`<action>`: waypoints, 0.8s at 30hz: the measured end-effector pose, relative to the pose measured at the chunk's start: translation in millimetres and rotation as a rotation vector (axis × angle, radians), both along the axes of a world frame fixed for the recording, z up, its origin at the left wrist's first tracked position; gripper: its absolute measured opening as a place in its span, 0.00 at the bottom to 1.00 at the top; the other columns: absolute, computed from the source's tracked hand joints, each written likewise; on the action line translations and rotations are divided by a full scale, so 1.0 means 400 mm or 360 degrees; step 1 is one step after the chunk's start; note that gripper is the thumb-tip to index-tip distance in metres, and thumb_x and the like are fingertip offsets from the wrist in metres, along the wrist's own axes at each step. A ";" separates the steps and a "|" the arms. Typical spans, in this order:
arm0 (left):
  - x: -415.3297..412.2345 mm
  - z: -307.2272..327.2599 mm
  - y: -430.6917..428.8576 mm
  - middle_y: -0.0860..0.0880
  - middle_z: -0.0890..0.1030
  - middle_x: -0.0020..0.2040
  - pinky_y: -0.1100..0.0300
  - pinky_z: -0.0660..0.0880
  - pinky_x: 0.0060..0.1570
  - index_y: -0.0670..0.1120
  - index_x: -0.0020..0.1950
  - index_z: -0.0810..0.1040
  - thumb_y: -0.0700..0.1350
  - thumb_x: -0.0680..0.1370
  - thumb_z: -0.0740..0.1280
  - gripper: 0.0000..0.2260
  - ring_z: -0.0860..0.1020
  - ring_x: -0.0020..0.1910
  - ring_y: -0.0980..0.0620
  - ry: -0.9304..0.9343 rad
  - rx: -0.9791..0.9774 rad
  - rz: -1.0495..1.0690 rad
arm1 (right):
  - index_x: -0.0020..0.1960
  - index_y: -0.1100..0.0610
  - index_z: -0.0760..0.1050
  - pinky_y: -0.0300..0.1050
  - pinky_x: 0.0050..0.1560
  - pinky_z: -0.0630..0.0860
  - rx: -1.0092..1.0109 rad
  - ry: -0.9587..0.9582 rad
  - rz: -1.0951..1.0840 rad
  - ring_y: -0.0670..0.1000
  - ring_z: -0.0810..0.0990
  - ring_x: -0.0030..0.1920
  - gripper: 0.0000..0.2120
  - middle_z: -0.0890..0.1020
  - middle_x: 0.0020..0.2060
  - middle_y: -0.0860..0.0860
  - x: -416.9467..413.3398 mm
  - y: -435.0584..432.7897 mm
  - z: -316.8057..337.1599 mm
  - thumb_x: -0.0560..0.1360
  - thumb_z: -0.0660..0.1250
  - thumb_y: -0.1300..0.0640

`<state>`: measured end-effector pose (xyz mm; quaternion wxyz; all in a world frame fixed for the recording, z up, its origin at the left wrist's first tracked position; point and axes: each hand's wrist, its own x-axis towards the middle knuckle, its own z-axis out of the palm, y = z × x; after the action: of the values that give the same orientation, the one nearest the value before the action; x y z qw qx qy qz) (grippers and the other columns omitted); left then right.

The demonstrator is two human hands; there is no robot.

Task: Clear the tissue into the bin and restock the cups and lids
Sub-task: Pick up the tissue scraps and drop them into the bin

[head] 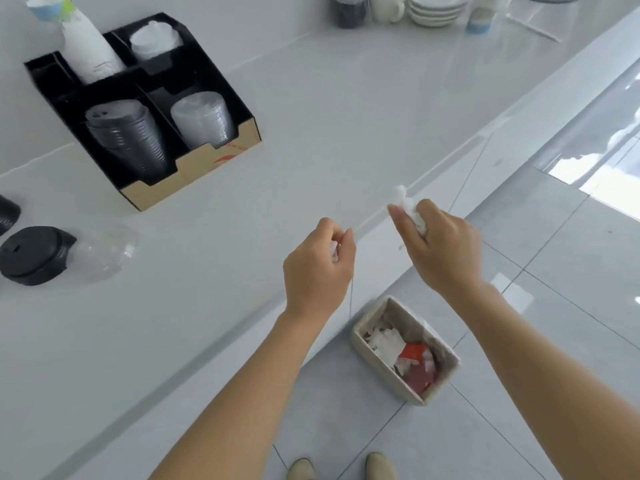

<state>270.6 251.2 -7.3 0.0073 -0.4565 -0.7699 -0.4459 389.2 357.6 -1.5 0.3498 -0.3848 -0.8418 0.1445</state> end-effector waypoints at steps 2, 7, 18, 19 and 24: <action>0.042 -0.049 0.043 0.53 0.67 0.24 0.57 0.67 0.26 0.43 0.38 0.69 0.49 0.77 0.61 0.11 0.70 0.25 0.47 -0.0056 -0.0003 -0.0044 | 0.32 0.56 0.55 0.37 0.25 0.50 -0.0010 -0.0019 -0.0063 0.52 0.55 0.22 0.23 0.53 0.20 0.44 0.047 0.030 -0.049 0.75 0.56 0.41; 0.143 -0.239 0.119 0.56 0.65 0.24 0.61 0.65 0.27 0.47 0.37 0.66 0.49 0.77 0.61 0.11 0.66 0.24 0.54 -0.0233 -0.0089 -0.0158 | 0.31 0.56 0.55 0.35 0.24 0.51 -0.0149 -0.0105 -0.0197 0.52 0.57 0.20 0.23 0.54 0.20 0.44 0.152 0.052 -0.271 0.75 0.55 0.41; 0.227 -0.975 0.209 0.55 0.67 0.26 0.57 0.66 0.31 0.46 0.38 0.68 0.48 0.78 0.62 0.10 0.68 0.30 0.50 -0.0281 -0.0613 -0.0362 | 0.30 0.56 0.61 0.35 0.21 0.55 -0.0431 -0.0399 -0.0583 0.53 0.66 0.20 0.24 0.65 0.19 0.45 0.307 0.013 -1.062 0.74 0.55 0.38; 0.227 -1.049 0.218 0.55 0.67 0.26 0.58 0.64 0.31 0.46 0.38 0.69 0.49 0.78 0.62 0.11 0.68 0.28 0.52 -0.0270 -0.0654 -0.0392 | 0.29 0.58 0.64 0.38 0.21 0.59 -0.0457 -0.0436 -0.0612 0.55 0.69 0.21 0.27 0.70 0.20 0.48 0.310 0.017 -1.139 0.74 0.54 0.36; 0.239 -1.321 0.259 0.51 0.74 0.43 0.56 0.68 0.40 0.45 0.45 0.72 0.53 0.77 0.61 0.12 0.72 0.41 0.51 -0.0267 -0.0973 -0.0545 | 0.30 0.57 0.63 0.43 0.22 0.65 -0.0582 -0.0666 -0.0615 0.56 0.73 0.21 0.23 0.74 0.21 0.51 0.313 0.029 -1.417 0.75 0.64 0.43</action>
<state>366.0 354.7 -535.7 -0.2677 -0.5218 -0.7779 -0.2257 514.2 369.1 -568.1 0.1157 -0.6150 -0.7669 0.1421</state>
